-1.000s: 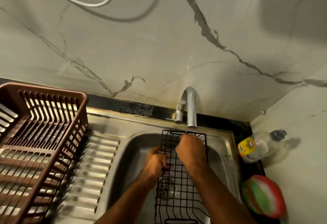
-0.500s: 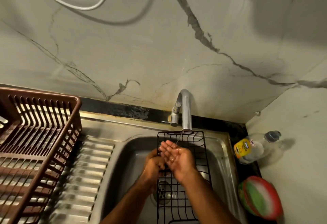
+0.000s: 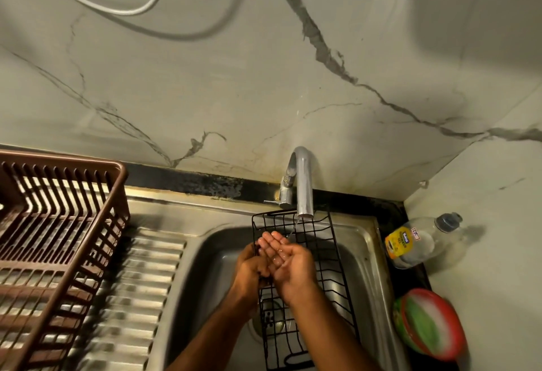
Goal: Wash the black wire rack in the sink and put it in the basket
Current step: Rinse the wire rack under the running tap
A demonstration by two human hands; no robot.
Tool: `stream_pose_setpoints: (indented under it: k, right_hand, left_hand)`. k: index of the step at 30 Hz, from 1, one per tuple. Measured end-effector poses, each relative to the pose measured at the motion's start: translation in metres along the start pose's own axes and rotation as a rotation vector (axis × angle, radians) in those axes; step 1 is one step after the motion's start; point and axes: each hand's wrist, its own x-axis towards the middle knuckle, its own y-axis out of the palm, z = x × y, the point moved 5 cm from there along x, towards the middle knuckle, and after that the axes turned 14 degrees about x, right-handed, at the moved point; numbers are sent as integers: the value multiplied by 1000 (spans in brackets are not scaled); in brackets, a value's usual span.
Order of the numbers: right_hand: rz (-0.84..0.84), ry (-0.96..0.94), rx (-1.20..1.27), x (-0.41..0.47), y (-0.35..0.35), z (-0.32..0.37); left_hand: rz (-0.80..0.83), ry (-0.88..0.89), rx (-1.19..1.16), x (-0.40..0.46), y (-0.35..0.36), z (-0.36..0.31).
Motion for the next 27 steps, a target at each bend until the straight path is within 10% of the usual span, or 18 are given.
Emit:
stream_pose_setpoints:
  k: [7, 12, 16, 21, 27]
  right_hand:
    - [-35, -271, 390, 2, -1, 28]
    - [-18, -22, 53, -6, 0, -9]
    - [-33, -407, -119, -10, -9, 24]
    - [267, -1101, -1853, -8, -21, -16]
    - [532, -660, -2239, -23, -30, -12]
  left_hand:
    - [-38, 38, 45, 4, 1, 8]
    - [-32, 57, 42, 10, -4, 4]
    - [-55, 51, 30, 12, -11, 14]
    - [-19, 68, 86, 6, -6, 11]
    - [-36, 74, 124, 12, -20, 5]
